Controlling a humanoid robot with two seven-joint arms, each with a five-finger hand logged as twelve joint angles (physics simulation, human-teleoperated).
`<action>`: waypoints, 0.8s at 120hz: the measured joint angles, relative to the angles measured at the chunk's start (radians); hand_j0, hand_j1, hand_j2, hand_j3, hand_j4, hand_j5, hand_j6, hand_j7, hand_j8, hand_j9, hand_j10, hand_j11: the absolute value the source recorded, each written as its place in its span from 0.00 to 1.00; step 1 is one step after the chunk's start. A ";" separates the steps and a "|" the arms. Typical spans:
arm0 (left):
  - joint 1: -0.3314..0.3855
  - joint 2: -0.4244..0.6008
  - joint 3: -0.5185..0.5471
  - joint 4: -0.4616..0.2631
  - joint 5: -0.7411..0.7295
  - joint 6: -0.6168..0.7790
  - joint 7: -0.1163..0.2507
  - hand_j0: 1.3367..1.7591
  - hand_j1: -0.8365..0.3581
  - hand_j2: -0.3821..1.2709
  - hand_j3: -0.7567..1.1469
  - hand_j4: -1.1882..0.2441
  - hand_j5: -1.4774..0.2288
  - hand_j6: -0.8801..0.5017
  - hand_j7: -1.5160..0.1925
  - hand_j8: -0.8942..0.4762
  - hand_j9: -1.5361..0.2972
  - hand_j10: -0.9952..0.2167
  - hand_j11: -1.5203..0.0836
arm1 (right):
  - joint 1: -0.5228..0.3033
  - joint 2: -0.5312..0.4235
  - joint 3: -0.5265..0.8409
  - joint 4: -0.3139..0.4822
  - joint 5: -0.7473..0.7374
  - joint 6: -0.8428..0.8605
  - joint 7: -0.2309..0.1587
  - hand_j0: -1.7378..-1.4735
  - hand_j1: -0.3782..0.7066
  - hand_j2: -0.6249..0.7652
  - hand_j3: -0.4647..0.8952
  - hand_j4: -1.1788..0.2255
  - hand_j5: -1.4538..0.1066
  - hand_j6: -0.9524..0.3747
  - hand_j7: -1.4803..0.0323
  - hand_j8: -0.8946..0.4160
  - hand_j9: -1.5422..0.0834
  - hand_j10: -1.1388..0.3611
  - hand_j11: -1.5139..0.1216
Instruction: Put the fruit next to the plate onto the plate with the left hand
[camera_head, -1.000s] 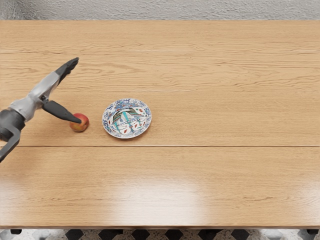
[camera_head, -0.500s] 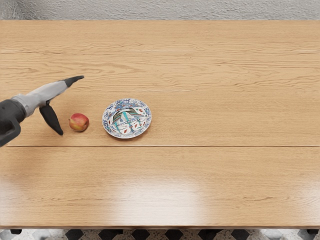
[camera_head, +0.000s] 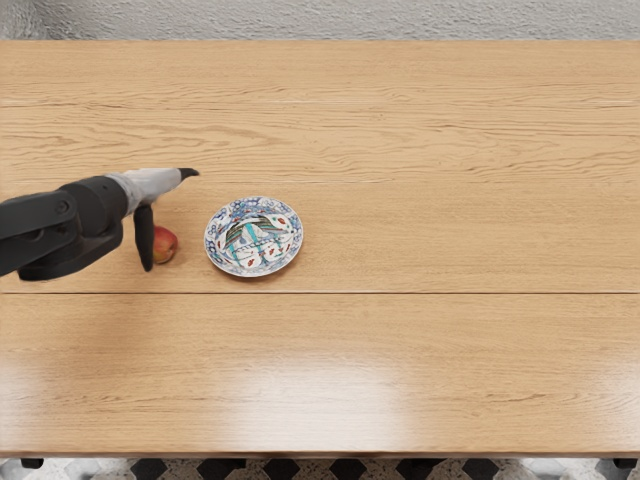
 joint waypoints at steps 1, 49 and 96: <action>-0.002 0.000 0.000 -0.002 0.000 -0.002 0.001 0.76 0.96 0.24 0.40 0.81 0.84 0.61 0.86 0.63 0.82 0.79 0.92 | 0.000 0.000 0.000 0.000 0.000 0.000 0.000 0.30 0.03 0.45 0.34 0.84 0.93 0.72 0.98 0.68 0.95 0.76 0.93; 0.019 0.000 -0.001 -0.066 0.017 0.072 0.017 0.76 0.83 0.25 0.40 0.71 0.74 0.51 0.76 0.53 0.72 0.68 0.82 | 0.000 0.000 0.000 0.000 0.000 0.000 0.000 0.30 0.03 0.45 0.34 0.84 0.93 0.72 0.98 0.68 0.95 0.76 0.93; 0.038 0.009 0.000 -0.067 0.039 0.100 0.017 0.76 0.64 0.28 0.40 0.58 0.59 0.38 0.62 0.39 0.59 0.52 0.66 | 0.000 0.000 0.000 0.000 0.000 0.000 0.000 0.30 0.03 0.45 0.34 0.84 0.93 0.72 0.98 0.68 0.95 0.76 0.93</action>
